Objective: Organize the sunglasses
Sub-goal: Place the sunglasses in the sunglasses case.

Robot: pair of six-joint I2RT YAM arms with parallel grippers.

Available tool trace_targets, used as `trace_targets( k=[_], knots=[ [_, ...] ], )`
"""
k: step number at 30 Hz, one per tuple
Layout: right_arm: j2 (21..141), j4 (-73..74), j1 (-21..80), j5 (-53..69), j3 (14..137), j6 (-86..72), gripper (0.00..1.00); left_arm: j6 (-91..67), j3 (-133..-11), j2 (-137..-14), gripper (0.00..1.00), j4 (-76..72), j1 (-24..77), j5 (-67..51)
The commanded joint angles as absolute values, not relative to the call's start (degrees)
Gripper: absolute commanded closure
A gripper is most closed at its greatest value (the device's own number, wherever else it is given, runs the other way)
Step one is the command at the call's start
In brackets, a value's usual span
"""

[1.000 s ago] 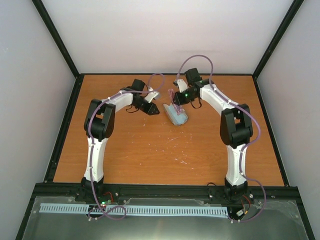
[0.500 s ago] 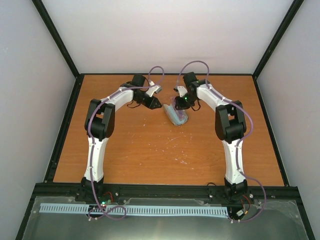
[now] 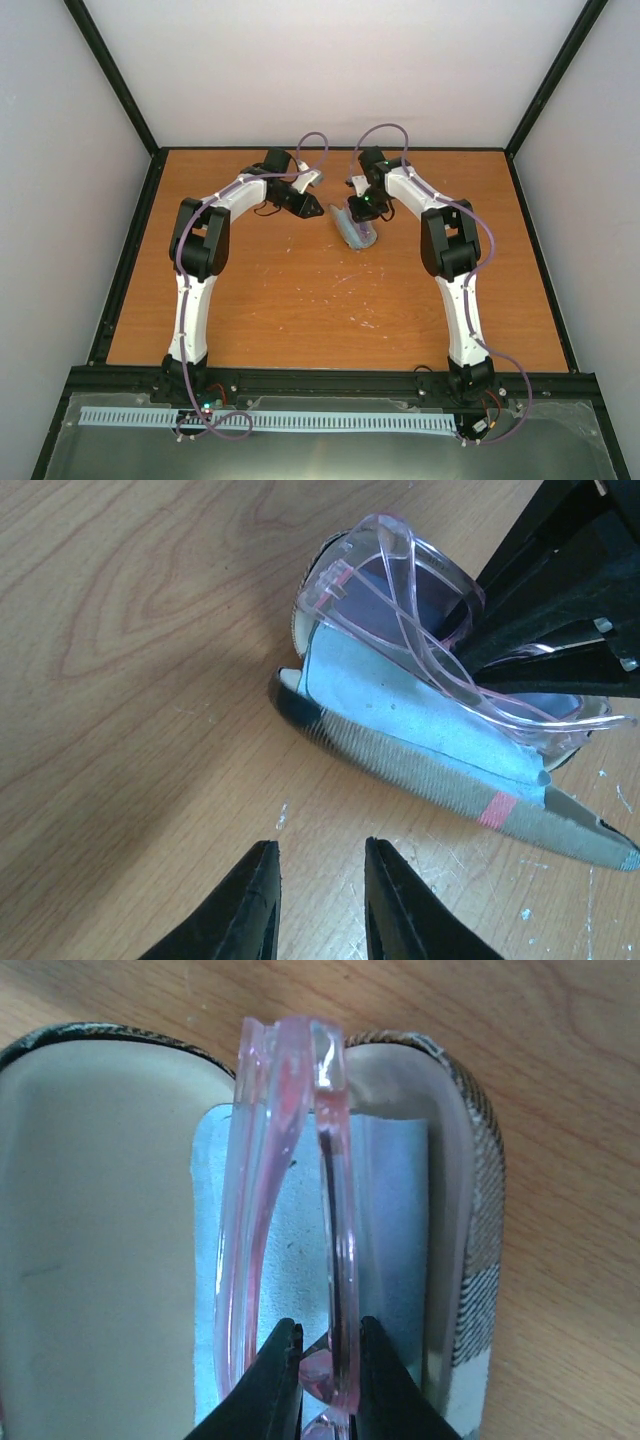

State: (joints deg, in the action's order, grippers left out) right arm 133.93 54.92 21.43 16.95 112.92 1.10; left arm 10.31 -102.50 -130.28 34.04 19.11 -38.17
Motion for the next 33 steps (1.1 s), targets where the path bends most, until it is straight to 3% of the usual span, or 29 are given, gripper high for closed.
trace_targets(
  k=[1, 4, 19, 33],
  knots=[
    [134.75, 56.81, 21.71, 13.38, 115.26, 0.67, 0.89, 9.44, -104.76, -130.69, 0.75, 33.22, 19.07, -39.37],
    [135.0, 57.39, 21.66, 12.73, 115.86, 0.46, 0.8, 9.5, -104.68, -130.62, 0.75, 33.22, 19.07, -39.37],
    [134.09, 58.77, 21.67, 12.17, 115.14, -0.66, 0.66, 9.23, -103.0, -129.86, 0.74, 32.24, 19.07, -39.78],
    [130.93, 57.66, 21.7, 8.28, 114.17, -1.45, 0.65, 9.23, -102.3, -129.47, 0.75, 31.85, 19.07, -40.0]
  ],
)
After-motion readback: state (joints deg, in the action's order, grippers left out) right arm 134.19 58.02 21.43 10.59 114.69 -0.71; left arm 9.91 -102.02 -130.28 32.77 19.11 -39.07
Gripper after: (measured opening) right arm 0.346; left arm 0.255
